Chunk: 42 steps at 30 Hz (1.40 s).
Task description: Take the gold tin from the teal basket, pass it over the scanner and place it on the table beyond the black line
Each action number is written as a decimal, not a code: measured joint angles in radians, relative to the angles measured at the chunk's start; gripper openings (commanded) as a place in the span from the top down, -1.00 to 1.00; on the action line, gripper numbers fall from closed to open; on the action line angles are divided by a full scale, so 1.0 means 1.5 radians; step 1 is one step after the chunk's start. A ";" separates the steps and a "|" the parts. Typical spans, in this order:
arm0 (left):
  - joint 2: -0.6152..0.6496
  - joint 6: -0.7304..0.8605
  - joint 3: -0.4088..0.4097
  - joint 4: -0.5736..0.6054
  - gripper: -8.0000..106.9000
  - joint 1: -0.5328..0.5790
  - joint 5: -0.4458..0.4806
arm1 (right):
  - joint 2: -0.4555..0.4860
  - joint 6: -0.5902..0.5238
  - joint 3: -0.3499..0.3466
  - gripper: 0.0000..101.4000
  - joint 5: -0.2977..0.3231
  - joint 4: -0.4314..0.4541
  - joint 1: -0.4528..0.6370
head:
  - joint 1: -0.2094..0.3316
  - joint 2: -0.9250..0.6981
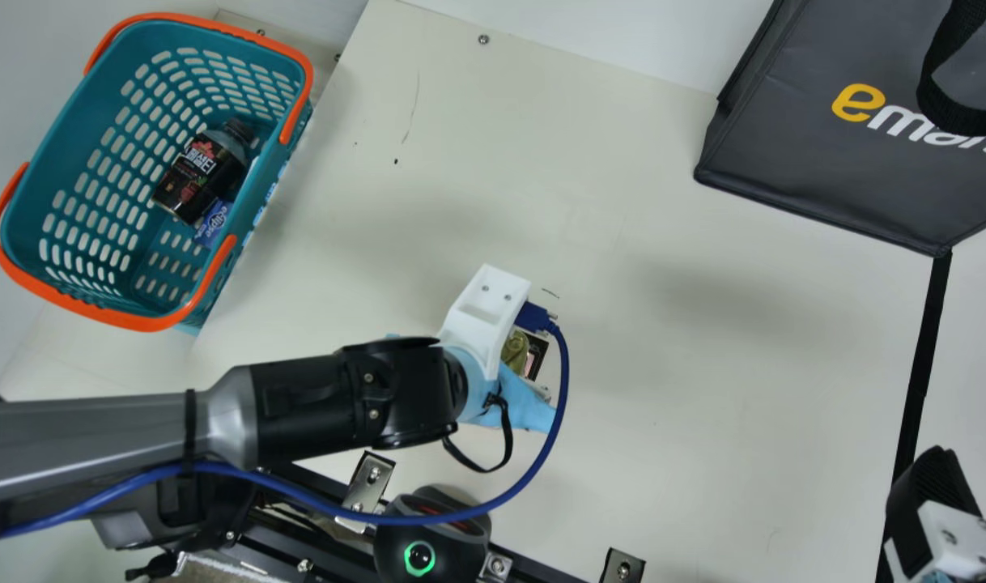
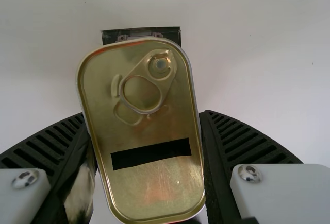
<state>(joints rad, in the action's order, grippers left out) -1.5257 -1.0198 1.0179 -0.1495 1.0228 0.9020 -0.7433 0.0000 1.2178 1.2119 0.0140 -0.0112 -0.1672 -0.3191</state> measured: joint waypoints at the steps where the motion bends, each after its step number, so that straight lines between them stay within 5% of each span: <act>1: -0.006 -0.007 0.005 0.000 1.00 0.000 -0.001 | 0.000 0.000 0.000 -0.87 0.000 0.000 0.000 | 0.000 0.000; 31: -0.258 -0.123 0.248 -0.014 0.99 0.002 -0.014 | 0.000 0.000 0.000 -0.87 0.001 0.000 0.000 | 0.000 0.000; 42: -0.307 -0.137 0.283 -0.006 0.35 -0.014 -0.020 | 0.000 0.000 0.000 -0.87 0.000 0.000 0.000 | 0.000 0.000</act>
<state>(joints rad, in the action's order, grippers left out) -1.9864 -1.2255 1.4421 -0.1581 1.0017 0.8721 -0.7433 0.0000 1.2178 1.2117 0.0140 -0.0112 -0.1672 -0.3191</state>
